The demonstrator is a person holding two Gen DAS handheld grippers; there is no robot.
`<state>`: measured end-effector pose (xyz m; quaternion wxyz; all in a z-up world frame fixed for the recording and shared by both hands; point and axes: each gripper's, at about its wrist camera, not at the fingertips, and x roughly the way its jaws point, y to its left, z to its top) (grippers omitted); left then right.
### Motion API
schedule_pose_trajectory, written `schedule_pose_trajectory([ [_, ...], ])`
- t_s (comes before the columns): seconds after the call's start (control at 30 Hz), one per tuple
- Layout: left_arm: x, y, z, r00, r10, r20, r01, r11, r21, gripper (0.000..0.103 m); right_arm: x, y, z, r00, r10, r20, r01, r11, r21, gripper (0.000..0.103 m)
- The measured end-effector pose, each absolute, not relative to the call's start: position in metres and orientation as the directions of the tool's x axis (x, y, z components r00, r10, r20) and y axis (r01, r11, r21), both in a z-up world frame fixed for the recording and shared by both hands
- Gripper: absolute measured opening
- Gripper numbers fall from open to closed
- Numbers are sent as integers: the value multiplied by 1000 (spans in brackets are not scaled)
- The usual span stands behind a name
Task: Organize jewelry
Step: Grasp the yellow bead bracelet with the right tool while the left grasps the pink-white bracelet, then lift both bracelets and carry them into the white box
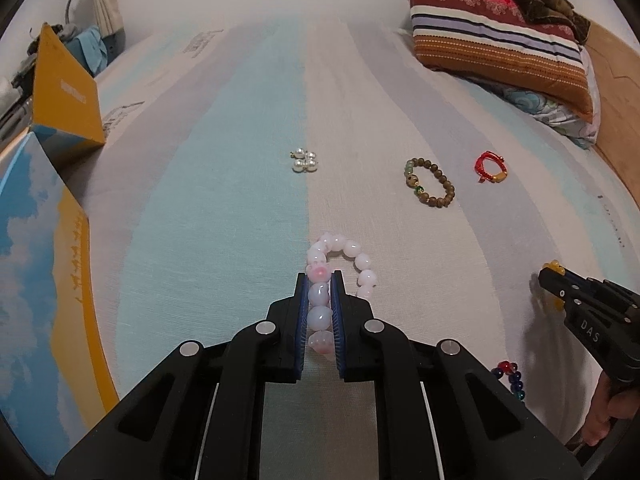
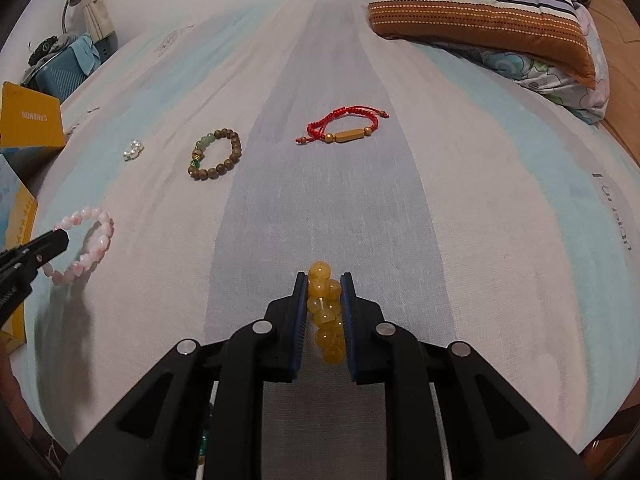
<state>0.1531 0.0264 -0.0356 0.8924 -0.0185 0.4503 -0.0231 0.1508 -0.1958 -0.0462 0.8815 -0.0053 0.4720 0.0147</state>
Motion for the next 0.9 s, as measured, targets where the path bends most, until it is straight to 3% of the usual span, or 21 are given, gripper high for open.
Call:
schedule_pose_trajectory([
  [0.9, 109, 24, 51, 642, -93, -761, 54, 996, -76, 10, 118, -176, 33, 621, 33, -783, -46, 999, 6, 16],
])
